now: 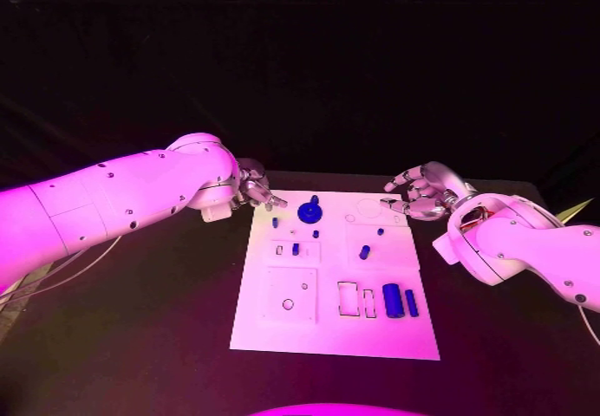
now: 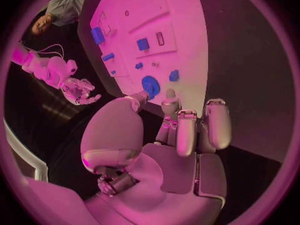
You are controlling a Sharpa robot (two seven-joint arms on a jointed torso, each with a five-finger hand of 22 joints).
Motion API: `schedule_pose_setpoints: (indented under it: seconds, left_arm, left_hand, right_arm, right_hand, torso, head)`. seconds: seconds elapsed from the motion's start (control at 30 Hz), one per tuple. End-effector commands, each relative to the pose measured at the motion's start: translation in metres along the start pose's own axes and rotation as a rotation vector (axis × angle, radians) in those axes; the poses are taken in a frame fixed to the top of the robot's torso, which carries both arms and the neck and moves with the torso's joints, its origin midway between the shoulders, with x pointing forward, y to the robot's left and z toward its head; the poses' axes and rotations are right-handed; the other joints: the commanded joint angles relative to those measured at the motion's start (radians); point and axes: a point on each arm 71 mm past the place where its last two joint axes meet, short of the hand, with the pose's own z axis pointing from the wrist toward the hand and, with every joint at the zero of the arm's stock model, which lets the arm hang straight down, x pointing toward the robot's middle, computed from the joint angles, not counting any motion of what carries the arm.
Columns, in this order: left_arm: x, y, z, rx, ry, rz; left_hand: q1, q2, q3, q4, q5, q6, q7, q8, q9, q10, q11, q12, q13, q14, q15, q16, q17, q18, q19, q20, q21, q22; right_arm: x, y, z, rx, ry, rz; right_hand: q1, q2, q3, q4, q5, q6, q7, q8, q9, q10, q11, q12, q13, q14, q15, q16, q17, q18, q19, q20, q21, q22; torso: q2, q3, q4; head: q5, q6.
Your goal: Assemble the parts on the task board
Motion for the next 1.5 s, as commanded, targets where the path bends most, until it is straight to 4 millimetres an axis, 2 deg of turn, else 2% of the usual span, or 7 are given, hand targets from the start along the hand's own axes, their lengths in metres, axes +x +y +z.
schedule_pose_setpoints:
  seconds: [0.03, 0.33, 0.53, 0.87, 1.5]
  left_arm:
    - [0.003, 0.001, 0.004, -0.010, 0.038, 0.045]
    - [0.006, 0.004, 0.018, -0.044, 0.054, 0.049]
    - [0.012, 0.004, 0.023, -0.049, 0.071, 0.049]
    - [0.019, 0.007, 0.029, -0.063, 0.091, 0.050]
    - [0.023, 0.004, 0.031, -0.056, 0.087, 0.021]
  left_hand:
    - [0.011, 0.002, -0.005, 0.000, 0.003, 0.002, 0.006, -0.003, -0.002, -0.001, 0.006, -0.002, -0.001, 0.082, 0.008, -0.004, 0.213, -0.011, 0.001, 0.009, -0.007, -0.002]
    - [0.012, 0.003, -0.006, 0.000, 0.003, 0.006, 0.006, -0.003, -0.004, -0.005, 0.006, -0.005, -0.006, 0.082, 0.008, -0.004, 0.213, -0.011, 0.000, 0.010, -0.007, -0.002]
    - [0.011, 0.003, -0.008, 0.001, 0.002, 0.008, 0.006, -0.004, -0.006, -0.008, 0.007, -0.007, -0.009, 0.081, 0.008, -0.004, 0.212, -0.010, -0.001, 0.010, -0.008, -0.004]
    - [0.011, 0.003, -0.009, 0.001, 0.002, 0.009, 0.006, -0.004, -0.007, -0.011, 0.007, -0.009, -0.013, 0.081, 0.009, -0.004, 0.212, -0.010, -0.003, 0.010, -0.009, -0.006]
    - [0.033, 0.027, -0.016, -0.002, 0.003, 0.053, -0.006, 0.023, -0.005, -0.010, -0.002, -0.001, -0.005, 0.080, 0.003, -0.006, 0.209, -0.009, -0.007, 0.011, -0.011, -0.008]
  right_arm:
    - [0.001, 0.001, 0.000, -0.015, 0.007, -0.004]
    - [0.001, 0.002, 0.000, -0.017, -0.007, 0.000]
    - [0.001, 0.003, 0.000, -0.019, -0.009, 0.001]
    - [0.001, 0.003, 0.000, -0.021, -0.011, -0.001]
    - [0.001, 0.003, 0.000, -0.020, -0.007, -0.003]
  right_hand:
    - [-0.005, -0.009, 0.007, -0.001, 0.006, -0.009, -0.002, 0.006, -0.002, 0.001, -0.002, 0.000, 0.036, 0.086, -0.006, -0.004, 0.189, -0.011, 0.098, -0.007, -0.005, 0.254]
    - [-0.008, -0.010, 0.010, 0.000, 0.006, -0.011, -0.002, 0.008, -0.002, -0.019, -0.002, -0.020, 0.015, 0.084, -0.006, -0.008, 0.179, -0.009, 0.094, -0.007, -0.012, 0.249]
    - [-0.008, -0.011, 0.011, 0.001, 0.007, -0.012, -0.002, 0.009, -0.002, -0.023, -0.002, -0.025, 0.010, 0.083, -0.006, -0.010, 0.175, -0.008, 0.092, -0.007, -0.016, 0.246]
    - [-0.008, -0.011, 0.011, 0.001, 0.007, -0.012, -0.002, 0.009, -0.002, -0.023, -0.002, -0.025, 0.010, 0.083, -0.006, -0.010, 0.175, -0.008, 0.092, -0.007, -0.016, 0.246]
    - [-0.010, -0.011, 0.013, 0.001, 0.007, -0.012, -0.002, 0.011, -0.003, -0.023, -0.002, -0.025, 0.010, 0.082, -0.006, -0.010, 0.173, -0.007, 0.091, -0.007, -0.017, 0.246]
  torso:
    - [0.000, 0.0007, -0.0003]
    - [-0.002, 0.0012, 0.0002]
    - [-0.002, 0.0016, -0.0002]
    - [-0.002, 0.0022, 0.0002]
    - [-0.003, 0.0030, 0.0006]
  head:
    - [0.002, -0.004]
    - [0.003, -0.007]
    - [0.000, -0.008]
    - [0.003, -0.010]
    - [0.005, -0.016]
